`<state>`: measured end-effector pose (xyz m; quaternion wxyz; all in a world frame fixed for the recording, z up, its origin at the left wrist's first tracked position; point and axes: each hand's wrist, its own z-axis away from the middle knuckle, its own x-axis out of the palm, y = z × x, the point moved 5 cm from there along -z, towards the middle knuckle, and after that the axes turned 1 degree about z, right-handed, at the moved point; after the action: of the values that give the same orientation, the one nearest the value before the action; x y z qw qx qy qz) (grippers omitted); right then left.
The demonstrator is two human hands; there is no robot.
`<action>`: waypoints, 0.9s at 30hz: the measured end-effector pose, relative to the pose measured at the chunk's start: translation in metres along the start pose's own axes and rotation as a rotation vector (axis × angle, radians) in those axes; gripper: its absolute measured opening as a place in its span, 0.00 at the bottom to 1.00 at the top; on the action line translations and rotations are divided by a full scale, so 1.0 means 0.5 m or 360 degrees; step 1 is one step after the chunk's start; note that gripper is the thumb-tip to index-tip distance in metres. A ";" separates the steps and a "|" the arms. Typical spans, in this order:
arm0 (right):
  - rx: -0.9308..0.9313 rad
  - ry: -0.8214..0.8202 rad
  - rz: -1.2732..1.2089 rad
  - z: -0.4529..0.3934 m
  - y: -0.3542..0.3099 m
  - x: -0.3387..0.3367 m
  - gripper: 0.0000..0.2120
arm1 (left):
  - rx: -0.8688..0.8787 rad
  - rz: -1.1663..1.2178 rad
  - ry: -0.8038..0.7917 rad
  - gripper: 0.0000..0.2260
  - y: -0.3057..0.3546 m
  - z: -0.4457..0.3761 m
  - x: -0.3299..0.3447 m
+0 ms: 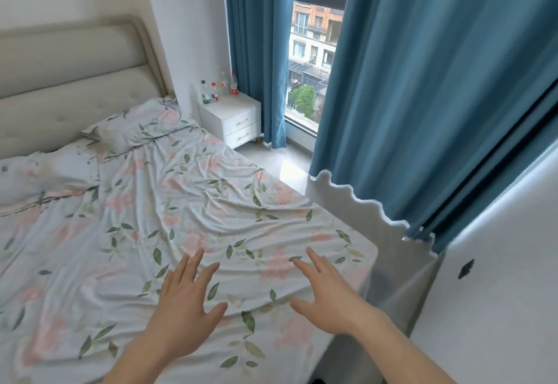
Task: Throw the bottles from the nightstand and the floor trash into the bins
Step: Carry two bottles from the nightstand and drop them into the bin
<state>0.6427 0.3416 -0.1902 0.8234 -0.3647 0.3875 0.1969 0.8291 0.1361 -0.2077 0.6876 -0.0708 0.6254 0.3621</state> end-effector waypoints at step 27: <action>-0.0323 0.0095 0.0049 -0.348 0.369 -0.485 0.37 | -0.0112 0.0092 0.0208 0.31 0.416 -0.480 -0.037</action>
<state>0.2938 0.3214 -0.1590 0.7672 -0.4460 0.3955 0.2367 0.5139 0.1481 -0.1669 0.6315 -0.1003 0.6577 0.3983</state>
